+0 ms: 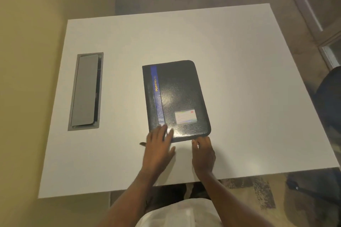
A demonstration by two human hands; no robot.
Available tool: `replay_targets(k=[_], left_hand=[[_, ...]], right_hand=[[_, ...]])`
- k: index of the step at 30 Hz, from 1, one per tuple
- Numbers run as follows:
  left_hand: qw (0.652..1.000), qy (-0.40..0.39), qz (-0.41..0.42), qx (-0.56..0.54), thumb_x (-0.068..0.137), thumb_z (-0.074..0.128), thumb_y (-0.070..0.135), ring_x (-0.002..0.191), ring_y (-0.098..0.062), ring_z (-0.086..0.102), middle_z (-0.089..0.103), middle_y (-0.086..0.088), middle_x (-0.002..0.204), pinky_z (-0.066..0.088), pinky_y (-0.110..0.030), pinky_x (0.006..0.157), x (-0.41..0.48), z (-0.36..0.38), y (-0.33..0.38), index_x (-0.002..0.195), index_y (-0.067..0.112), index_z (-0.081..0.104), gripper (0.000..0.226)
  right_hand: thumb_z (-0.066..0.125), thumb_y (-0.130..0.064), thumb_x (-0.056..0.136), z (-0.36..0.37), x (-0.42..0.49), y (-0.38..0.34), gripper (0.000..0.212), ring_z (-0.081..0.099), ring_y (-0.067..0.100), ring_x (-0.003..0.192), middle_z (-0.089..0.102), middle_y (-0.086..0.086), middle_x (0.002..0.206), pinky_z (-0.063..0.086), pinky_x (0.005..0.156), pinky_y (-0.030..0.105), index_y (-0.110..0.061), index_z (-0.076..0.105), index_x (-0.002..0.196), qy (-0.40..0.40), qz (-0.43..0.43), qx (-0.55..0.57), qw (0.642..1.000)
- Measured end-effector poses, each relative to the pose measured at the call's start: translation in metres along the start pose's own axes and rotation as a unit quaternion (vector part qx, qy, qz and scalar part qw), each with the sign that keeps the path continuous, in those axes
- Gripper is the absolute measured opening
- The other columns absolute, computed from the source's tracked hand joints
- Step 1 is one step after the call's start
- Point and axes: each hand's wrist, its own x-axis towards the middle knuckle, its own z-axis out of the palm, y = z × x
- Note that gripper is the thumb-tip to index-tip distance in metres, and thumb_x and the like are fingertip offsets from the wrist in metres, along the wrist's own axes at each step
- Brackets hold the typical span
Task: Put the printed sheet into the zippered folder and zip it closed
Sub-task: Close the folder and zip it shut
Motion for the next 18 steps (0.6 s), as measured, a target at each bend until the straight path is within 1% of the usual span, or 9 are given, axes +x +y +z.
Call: replay_targets(k=[2, 3, 4, 7, 9, 11, 13, 15, 18], left_hand=[[0.998, -0.068, 0.016, 0.004, 0.095, 0.069, 0.043, 0.162, -0.036, 0.008, 0.011, -0.010, 0.175, 0.020, -0.062, 0.125, 0.023, 0.008, 0.022, 0.164, 0.031, 0.021, 0.085], [0.995, -0.096, 0.013, 0.010, 0.098, 0.068, 0.040, 0.162, -0.037, -0.002, 0.000, -0.010, 0.176, 0.015, -0.066, 0.125, 0.033, 0.014, 0.028, 0.166, 0.033, 0.011, 0.090], [0.993, -0.116, 0.008, 0.023, 0.099, 0.068, 0.033, 0.162, -0.038, -0.007, -0.005, -0.010, 0.176, 0.012, -0.068, 0.125, 0.041, 0.018, 0.032, 0.167, 0.034, 0.005, 0.092], [0.990, -0.133, 0.000, 0.049, 0.103, 0.061, 0.011, 0.161, -0.043, -0.004, -0.001, -0.011, 0.176, 0.013, -0.072, 0.123, 0.052, 0.029, 0.036, 0.166, 0.033, 0.007, 0.086], [0.988, -0.136, 0.018, 0.065, 0.104, 0.056, 0.012, 0.160, -0.048, 0.001, 0.004, -0.012, 0.176, 0.015, -0.074, 0.121, 0.053, 0.031, 0.036, 0.165, 0.033, 0.011, 0.079], [0.987, -0.138, 0.039, 0.071, 0.106, 0.052, 0.015, 0.159, -0.051, 0.003, 0.006, -0.012, 0.176, 0.017, -0.074, 0.119, 0.054, 0.031, 0.036, 0.165, 0.033, 0.012, 0.073], [0.986, -0.144, 0.049, 0.073, 0.107, 0.048, 0.016, 0.158, -0.052, 0.003, 0.006, -0.012, 0.176, 0.017, -0.074, 0.119, 0.054, 0.027, 0.034, 0.165, 0.033, 0.011, 0.071], [0.984, -0.148, 0.063, 0.080, 0.106, 0.046, 0.016, 0.158, -0.053, 0.005, 0.006, -0.013, 0.176, 0.020, -0.073, 0.119, 0.054, 0.023, 0.031, 0.166, 0.032, 0.009, 0.072], [0.978, -0.160, 0.083, 0.105, 0.106, 0.048, 0.021, 0.157, -0.054, 0.009, 0.008, -0.015, 0.175, 0.026, -0.073, 0.117, 0.052, 0.015, 0.027, 0.166, 0.030, 0.010, 0.072]], right_hand=[[0.059, -0.023, 0.099, -0.001, 0.002, 0.004, 0.007, 0.069, 0.023, 0.083, 0.068, -0.004, 0.102, 0.053, 0.067, 0.033, -0.025, 0.064, 0.094, -0.009, -0.041, -0.035, 0.998], [0.058, -0.023, 0.098, -0.002, 0.004, 0.005, 0.006, 0.069, 0.022, 0.083, 0.069, -0.005, 0.101, 0.055, 0.067, 0.034, -0.026, 0.062, 0.095, -0.011, -0.047, -0.040, 0.998], [0.059, -0.023, 0.098, -0.003, 0.006, 0.006, 0.005, 0.070, 0.021, 0.083, 0.070, -0.007, 0.101, 0.056, 0.068, 0.035, -0.028, 0.060, 0.098, -0.009, -0.050, -0.036, 0.998], [0.058, -0.024, 0.101, -0.005, 0.005, 0.006, 0.014, 0.072, 0.015, 0.090, 0.072, -0.012, 0.106, 0.061, 0.074, 0.038, -0.034, 0.060, 0.110, -0.027, -0.087, -0.013, 0.996], [0.057, -0.026, 0.104, -0.003, 0.001, 0.003, 0.018, 0.072, 0.014, 0.097, 0.073, -0.012, 0.113, 0.061, 0.080, 0.038, -0.034, 0.065, 0.118, -0.062, -0.136, -0.021, 0.989], [0.054, -0.028, 0.106, -0.002, 0.000, 0.001, 0.021, 0.072, 0.015, 0.101, 0.073, -0.012, 0.118, 0.060, 0.085, 0.038, -0.030, 0.070, 0.120, -0.080, -0.147, -0.049, 0.985], [0.055, -0.027, 0.106, -0.005, 0.003, 0.002, 0.022, 0.073, 0.018, 0.099, 0.074, -0.007, 0.115, 0.059, 0.084, 0.040, -0.024, 0.073, 0.117, -0.054, -0.131, -0.091, 0.986], [0.058, -0.022, 0.103, -0.013, 0.005, 0.006, 0.017, 0.072, 0.023, 0.087, 0.072, -0.001, 0.103, 0.058, 0.076, 0.040, -0.017, 0.074, 0.104, -0.020, -0.093, -0.122, 0.988], [0.063, -0.021, 0.100, -0.029, 0.015, 0.015, 0.014, 0.064, 0.026, 0.068, 0.063, 0.002, 0.089, 0.051, 0.064, 0.035, -0.013, 0.066, 0.089, 0.022, -0.036, -0.105, 0.994]])
